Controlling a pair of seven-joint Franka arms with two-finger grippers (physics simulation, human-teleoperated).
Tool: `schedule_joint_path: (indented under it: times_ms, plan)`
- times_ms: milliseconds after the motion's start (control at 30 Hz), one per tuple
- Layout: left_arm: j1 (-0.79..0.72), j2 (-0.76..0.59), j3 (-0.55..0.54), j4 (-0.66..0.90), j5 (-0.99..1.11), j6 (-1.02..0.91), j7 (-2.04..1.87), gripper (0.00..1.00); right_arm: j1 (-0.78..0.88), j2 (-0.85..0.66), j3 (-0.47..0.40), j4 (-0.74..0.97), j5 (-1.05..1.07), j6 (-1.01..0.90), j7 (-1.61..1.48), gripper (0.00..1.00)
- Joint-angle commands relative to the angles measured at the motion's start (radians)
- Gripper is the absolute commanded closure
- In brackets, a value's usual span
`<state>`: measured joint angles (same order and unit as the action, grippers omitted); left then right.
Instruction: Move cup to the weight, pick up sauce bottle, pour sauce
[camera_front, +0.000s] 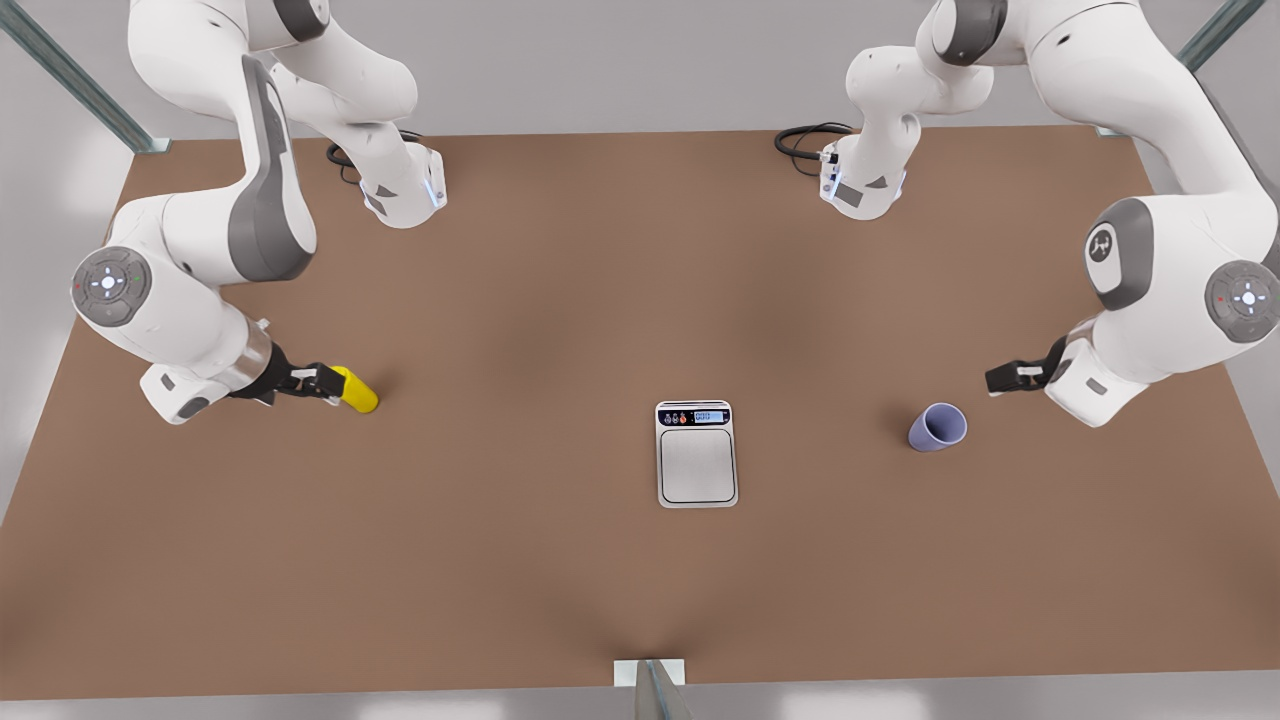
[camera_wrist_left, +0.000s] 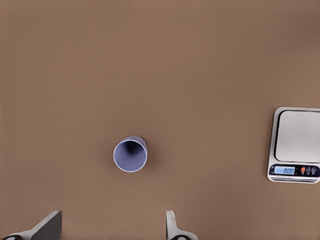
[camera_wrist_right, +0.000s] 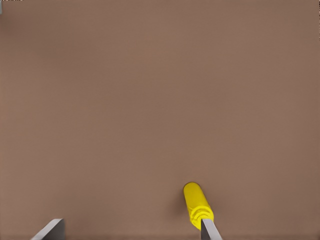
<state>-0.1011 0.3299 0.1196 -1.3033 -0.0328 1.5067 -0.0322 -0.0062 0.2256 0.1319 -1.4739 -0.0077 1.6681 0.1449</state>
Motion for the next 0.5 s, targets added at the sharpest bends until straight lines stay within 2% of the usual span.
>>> schedule_joint_path:
  times_ms: [0,33,100,167,267,333,467]
  plan:
    - [0.000,0.000,0.000,-0.001,0.004,0.000,0.000,0.00,0.002,0.000,0.000,0.000,0.000,-0.001,-0.001,0.00]
    - [0.000,-0.002,0.000,-0.007,0.002,-0.002,0.000,0.00,0.002,0.001,0.000,-0.003,-0.002,-0.002,-0.014,0.00]
    - [-0.002,-0.037,0.000,-0.136,0.001,0.099,0.000,0.00,-0.026,0.008,0.000,-0.017,-0.002,0.008,-0.200,0.00]
    - [-0.019,-0.012,-0.002,-0.157,-0.001,0.144,-0.002,0.00,-0.123,-0.006,0.002,-0.063,0.043,0.010,-0.574,0.00]
    - [-0.028,-0.015,-0.002,-0.292,-0.004,0.283,-0.028,0.00,-0.385,0.011,0.002,-0.181,0.274,0.007,-1.323,0.00]
    - [-0.026,-0.038,0.014,-0.464,0.002,0.466,-0.023,0.00,-0.532,0.041,0.000,-0.327,0.477,0.004,-1.729,0.00]
    - [-0.026,-0.028,0.077,-0.557,0.016,0.570,-0.012,0.00,-0.612,0.190,0.000,-0.397,0.614,-0.021,-2.281,0.00]
